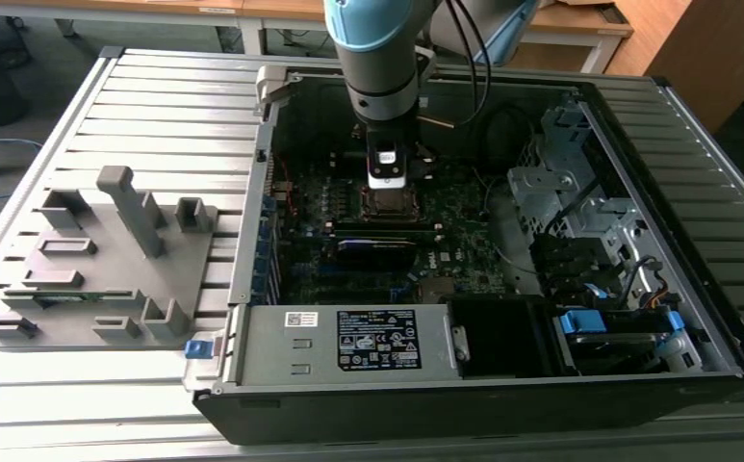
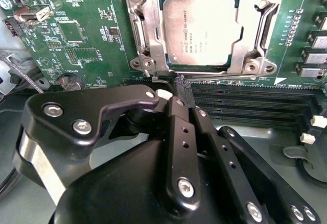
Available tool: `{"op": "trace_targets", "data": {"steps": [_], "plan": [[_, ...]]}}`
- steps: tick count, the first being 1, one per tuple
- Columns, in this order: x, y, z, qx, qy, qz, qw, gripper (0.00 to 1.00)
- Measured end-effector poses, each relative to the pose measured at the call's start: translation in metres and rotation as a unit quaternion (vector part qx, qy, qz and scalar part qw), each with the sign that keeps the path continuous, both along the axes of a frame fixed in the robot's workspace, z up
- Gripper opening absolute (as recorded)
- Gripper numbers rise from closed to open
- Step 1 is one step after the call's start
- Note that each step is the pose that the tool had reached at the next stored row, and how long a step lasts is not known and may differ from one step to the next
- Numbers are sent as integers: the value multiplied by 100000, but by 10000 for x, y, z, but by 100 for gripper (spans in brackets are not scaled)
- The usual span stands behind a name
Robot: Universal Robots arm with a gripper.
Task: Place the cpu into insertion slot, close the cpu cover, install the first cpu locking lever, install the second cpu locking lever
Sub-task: 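Install the first cpu locking lever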
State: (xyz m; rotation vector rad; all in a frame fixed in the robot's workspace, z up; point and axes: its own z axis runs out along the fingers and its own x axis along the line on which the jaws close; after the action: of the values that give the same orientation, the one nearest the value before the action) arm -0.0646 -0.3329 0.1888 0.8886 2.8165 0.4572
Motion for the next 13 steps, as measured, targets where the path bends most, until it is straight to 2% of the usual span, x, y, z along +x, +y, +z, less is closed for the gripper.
{"op": "trace_targets", "data": {"steps": [7,13], "plan": [[0,0,52,120,4,1,100000,11],[-2,0,53,736,-3,1,99997,11]]}}
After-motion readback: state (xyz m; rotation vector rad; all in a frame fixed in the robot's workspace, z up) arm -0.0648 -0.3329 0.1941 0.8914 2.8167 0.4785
